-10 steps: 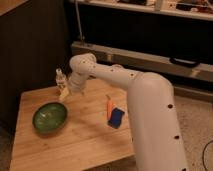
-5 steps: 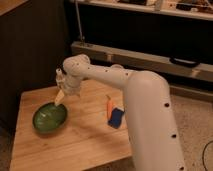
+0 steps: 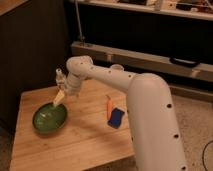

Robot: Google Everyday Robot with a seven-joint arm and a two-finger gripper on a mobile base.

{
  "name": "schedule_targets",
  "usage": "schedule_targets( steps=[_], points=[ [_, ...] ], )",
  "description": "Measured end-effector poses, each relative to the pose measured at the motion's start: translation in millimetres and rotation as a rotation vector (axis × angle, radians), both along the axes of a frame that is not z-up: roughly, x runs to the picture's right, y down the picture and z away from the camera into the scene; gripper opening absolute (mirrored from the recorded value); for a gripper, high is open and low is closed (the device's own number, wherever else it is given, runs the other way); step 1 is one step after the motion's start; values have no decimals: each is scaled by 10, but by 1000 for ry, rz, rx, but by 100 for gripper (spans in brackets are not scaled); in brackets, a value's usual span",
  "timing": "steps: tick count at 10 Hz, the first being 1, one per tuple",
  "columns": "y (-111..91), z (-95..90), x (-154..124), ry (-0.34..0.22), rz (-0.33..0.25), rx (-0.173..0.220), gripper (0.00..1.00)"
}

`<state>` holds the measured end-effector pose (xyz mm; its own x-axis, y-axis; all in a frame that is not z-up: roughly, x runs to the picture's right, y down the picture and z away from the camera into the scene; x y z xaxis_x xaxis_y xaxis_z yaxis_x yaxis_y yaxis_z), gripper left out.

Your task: Drag the ceramic bowl in a circle

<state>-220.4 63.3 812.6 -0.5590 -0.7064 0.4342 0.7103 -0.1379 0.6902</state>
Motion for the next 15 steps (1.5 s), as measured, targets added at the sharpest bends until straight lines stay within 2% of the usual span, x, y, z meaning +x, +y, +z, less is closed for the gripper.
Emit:
schedule_targets(
  steps=[7, 12, 13, 15],
  points=[
    [8, 3, -8, -9, 5, -4, 80],
    [21, 28, -72, -148, 93, -38, 80],
    [32, 51, -56, -180, 115, -57, 80],
    [56, 93, -31, -195, 134, -74, 80]
  ],
)
